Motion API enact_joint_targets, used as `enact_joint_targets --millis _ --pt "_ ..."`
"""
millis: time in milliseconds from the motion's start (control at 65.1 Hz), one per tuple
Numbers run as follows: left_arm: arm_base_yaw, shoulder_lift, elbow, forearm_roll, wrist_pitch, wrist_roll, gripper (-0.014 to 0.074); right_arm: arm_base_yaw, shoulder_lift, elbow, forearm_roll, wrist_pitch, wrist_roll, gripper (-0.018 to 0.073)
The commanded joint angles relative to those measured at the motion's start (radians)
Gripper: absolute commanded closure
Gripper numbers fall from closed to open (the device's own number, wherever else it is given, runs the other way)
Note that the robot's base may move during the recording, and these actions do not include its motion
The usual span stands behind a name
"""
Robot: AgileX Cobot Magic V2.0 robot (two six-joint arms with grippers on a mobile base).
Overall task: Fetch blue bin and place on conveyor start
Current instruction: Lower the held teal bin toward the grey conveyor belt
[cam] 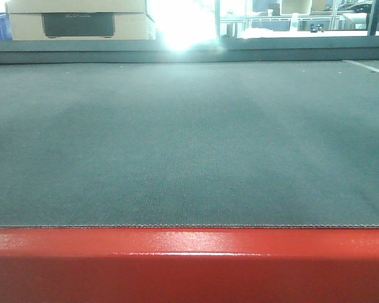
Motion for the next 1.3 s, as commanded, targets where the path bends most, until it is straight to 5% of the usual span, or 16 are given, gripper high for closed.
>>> enact_joint_targets --millis 0,844,1075,1290 --pt "-0.003 -0.016 -0.009 -0.013 -0.032 0.018 0.0708 -0.002 -0.009 -0.010 -0.016 -0.054 -0.021 0.0712" --pt "-0.003 -0.016 -0.009 -0.013 -0.032 0.018 0.0708 -0.002 -0.009 -0.010 -0.016 -0.054 -0.021 0.0712" --pt "-0.003 -0.016 -0.009 -0.013 -0.107 0.018 0.0708 -0.002 -0.009 -0.010 -0.011 -0.056 -0.021 0.0712" --pt "-0.003 0.021 -0.004 -0.013 -0.110 0.018 0.0708 -0.026 -0.015 0.000 -0.013 0.148 -0.009 0.0712"
